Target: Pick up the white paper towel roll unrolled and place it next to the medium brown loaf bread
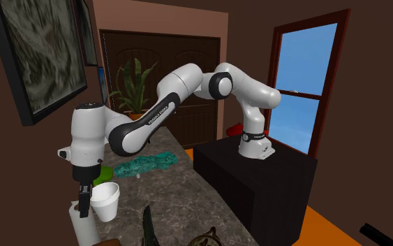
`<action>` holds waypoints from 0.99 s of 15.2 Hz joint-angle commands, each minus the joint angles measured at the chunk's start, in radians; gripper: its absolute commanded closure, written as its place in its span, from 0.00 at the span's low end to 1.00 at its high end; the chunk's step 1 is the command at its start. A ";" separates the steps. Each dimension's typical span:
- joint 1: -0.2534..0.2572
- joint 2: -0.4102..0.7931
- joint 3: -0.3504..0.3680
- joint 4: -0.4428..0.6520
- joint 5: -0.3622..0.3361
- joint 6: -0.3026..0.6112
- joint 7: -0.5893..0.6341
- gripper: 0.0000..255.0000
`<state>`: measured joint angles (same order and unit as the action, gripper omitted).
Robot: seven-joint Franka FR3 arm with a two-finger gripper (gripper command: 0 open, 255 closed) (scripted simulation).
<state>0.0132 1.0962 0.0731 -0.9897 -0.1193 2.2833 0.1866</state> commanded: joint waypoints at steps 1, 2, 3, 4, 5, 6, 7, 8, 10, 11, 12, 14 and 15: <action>0.000 0.000 0.000 0.000 0.000 0.000 0.000 0.00; 0.000 0.000 0.000 0.000 0.000 0.000 0.000 0.00; 0.000 0.000 0.000 0.000 0.000 0.000 0.000 0.00; -0.001 -0.038 0.001 -0.035 0.000 -0.003 0.001 0.00; -0.003 -0.073 0.002 -0.066 0.001 -0.007 0.002 0.00; -0.004 -0.107 0.004 -0.093 0.001 -0.014 0.003 0.00; -0.005 -0.132 0.005 -0.113 0.002 -0.020 0.003 0.00; -0.005 -0.132 0.005 -0.113 0.002 -0.020 0.003 0.00; -0.005 -0.132 0.005 -0.113 0.002 -0.020 0.003 0.00; -0.005 -0.132 0.005 -0.113 0.002 -0.020 0.003 0.00; -0.005 -0.132 0.005 -0.113 0.002 -0.020 0.003 0.00; -0.005 -0.132 0.005 -0.113 0.002 -0.020 0.003 0.00; -0.005 -0.132 0.005 -0.113 0.002 -0.020 0.003 0.00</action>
